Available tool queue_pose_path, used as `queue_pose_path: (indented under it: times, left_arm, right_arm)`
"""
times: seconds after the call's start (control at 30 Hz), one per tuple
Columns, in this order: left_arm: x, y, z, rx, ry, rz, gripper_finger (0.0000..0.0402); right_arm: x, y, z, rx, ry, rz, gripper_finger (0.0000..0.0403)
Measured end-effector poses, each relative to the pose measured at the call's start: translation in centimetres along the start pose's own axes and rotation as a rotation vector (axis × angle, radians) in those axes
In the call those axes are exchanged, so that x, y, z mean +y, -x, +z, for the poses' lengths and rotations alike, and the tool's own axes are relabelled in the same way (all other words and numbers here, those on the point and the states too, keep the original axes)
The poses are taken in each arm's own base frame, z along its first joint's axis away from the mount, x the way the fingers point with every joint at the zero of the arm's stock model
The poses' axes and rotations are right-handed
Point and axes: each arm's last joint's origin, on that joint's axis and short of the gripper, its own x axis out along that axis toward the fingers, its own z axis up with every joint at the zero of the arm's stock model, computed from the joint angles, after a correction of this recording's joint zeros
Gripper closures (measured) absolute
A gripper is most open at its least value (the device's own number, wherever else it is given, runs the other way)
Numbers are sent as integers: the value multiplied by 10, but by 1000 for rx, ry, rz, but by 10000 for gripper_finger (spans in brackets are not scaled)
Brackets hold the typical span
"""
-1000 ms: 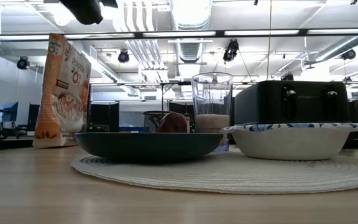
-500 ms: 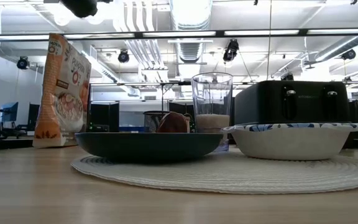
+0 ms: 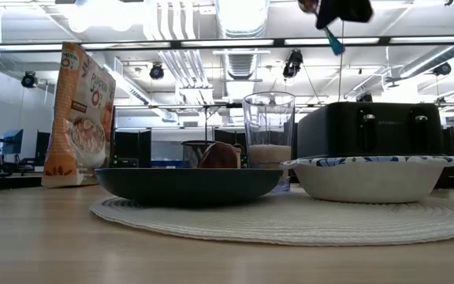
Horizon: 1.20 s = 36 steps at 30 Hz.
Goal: Arrange a breakfast setting
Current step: Put the spoon to the right of the white patterned bowl
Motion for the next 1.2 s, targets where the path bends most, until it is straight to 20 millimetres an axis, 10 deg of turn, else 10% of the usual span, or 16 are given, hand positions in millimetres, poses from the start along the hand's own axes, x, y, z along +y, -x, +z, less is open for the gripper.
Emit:
queue_pose_path:
  times: [0.53, 1.2]
  left_arm:
    - [56, 54, 14, 342, -260, 206, 166]
    - [122, 89, 22, 344, -285, 184, 166]
  right_arm:
    - [6, -43, -93, 276, -435, -75, 395]
    - [-12, -119, -181, 442, -734, -74, 395]
